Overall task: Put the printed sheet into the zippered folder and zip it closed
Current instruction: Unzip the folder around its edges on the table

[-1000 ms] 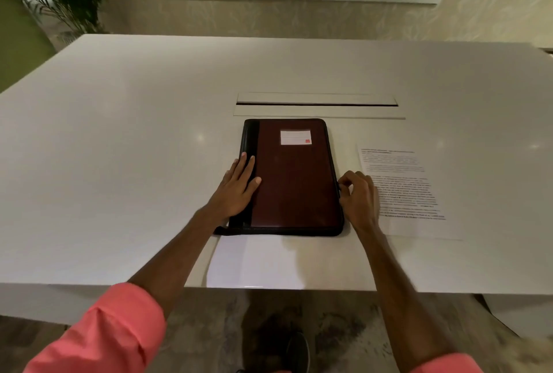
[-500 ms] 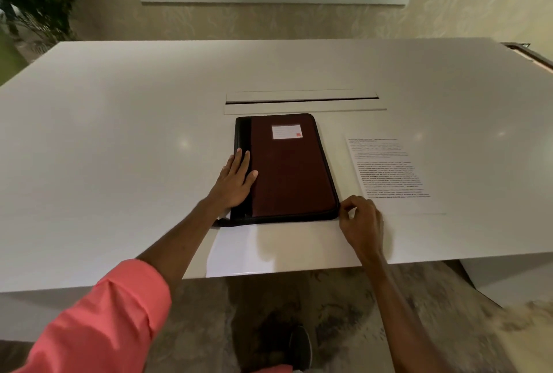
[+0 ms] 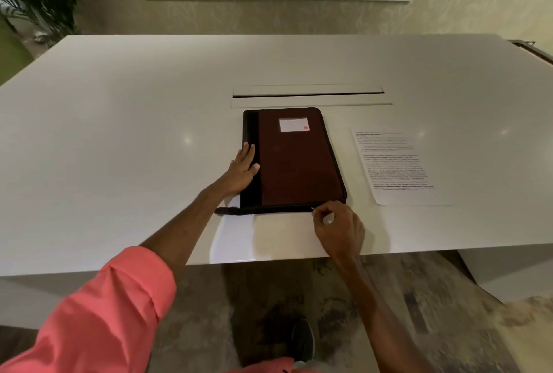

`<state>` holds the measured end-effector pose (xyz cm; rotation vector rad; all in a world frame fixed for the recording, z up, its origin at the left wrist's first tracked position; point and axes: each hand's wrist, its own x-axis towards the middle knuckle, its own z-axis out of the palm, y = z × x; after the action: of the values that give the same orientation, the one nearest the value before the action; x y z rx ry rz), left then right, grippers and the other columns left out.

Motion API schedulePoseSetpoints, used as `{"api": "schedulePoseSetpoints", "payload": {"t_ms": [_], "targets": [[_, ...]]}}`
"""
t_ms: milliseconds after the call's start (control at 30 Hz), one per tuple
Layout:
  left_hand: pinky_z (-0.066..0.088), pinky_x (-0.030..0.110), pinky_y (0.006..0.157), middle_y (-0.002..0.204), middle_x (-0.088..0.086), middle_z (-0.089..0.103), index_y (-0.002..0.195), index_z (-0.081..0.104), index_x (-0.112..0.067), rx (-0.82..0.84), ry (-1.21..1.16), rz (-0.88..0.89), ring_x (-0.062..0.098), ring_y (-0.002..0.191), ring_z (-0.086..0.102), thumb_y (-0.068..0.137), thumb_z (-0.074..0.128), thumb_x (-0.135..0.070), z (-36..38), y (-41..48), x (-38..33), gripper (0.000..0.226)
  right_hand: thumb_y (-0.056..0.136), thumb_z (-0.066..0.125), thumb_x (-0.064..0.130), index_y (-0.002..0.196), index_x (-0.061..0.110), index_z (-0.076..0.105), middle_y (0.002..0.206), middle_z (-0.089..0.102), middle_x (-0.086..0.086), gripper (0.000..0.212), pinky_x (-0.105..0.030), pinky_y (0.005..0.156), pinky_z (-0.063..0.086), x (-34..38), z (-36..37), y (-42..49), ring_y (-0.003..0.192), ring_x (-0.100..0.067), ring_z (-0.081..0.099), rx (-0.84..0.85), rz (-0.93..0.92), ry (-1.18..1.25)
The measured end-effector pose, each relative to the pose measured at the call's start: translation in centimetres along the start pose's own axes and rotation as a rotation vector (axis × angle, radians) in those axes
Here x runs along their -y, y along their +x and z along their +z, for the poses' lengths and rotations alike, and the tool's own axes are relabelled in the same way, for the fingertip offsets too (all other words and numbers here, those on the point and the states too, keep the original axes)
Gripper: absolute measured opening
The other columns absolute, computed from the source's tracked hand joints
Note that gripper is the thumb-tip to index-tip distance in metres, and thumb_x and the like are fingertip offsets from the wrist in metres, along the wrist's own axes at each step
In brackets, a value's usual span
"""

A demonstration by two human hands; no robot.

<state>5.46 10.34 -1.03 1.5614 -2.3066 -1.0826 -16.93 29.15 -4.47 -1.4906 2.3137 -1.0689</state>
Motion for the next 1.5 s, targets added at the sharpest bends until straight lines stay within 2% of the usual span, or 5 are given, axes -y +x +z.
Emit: {"api": "schedulePoseSetpoints", "payload": {"t_ms": [267,567,1000,1333,1500], "targets": [[-0.008,0.047,0.138,0.180,0.003,-0.025,0.173,-0.013,-0.018,0.015,0.072,0.023,0.023,0.170,-0.015,0.120,0.022,-0.036,0.1,-1.1,0.8,0.066,0.088,0.079,0.021,0.088,0.024,0.071,0.088,0.072,0.010,0.009,-0.031,0.066,0.055,3.5,3.1,-1.6,0.079,-0.012,0.067,0.083,-0.084,0.000],[-0.006,0.045,0.138,0.180,0.004,-0.026,0.173,-0.013,-0.017,0.017,0.096,0.035,0.023,0.170,-0.015,0.120,0.023,-0.036,0.2,-1.0,1.0,0.066,0.083,0.080,0.013,0.083,0.023,0.067,0.081,0.067,0.010,0.016,-0.024,0.060,0.049,7.8,5.8,-3.4,0.073,-0.009,0.062,0.142,-0.247,0.021],[-0.004,0.046,0.139,0.181,0.003,-0.023,0.173,-0.010,-0.018,-0.017,0.066,0.059,0.022,0.170,-0.013,0.120,0.025,-0.035,0.3,-0.9,1.5,0.066,0.094,0.072,0.022,0.104,0.018,0.076,0.104,0.076,0.004,0.012,-0.029,0.084,0.058,11.2,8.9,-5.0,0.096,-0.014,0.068,0.294,-0.342,0.030],[-0.002,0.046,0.139,0.182,0.002,-0.015,0.174,-0.003,-0.018,-0.104,-0.008,0.097,0.020,0.171,-0.007,0.120,0.031,-0.033,1.0,-0.7,2.0,0.066,0.095,0.067,0.041,0.089,0.023,0.076,0.088,0.073,0.009,0.021,-0.032,0.073,0.052,10.2,8.0,-3.9,0.078,-0.012,0.067,0.243,-0.535,-0.096],[0.000,0.044,0.140,0.182,0.004,-0.016,0.174,-0.006,-0.014,-0.190,-0.129,0.064,0.019,0.170,-0.008,0.118,0.041,-0.033,1.5,-0.6,2.2,0.075,0.103,0.064,0.036,0.081,0.022,0.070,0.078,0.064,0.010,0.027,-0.027,0.061,0.052,8.9,5.9,0.2,0.063,-0.007,0.056,0.149,-0.434,-0.026]]}}
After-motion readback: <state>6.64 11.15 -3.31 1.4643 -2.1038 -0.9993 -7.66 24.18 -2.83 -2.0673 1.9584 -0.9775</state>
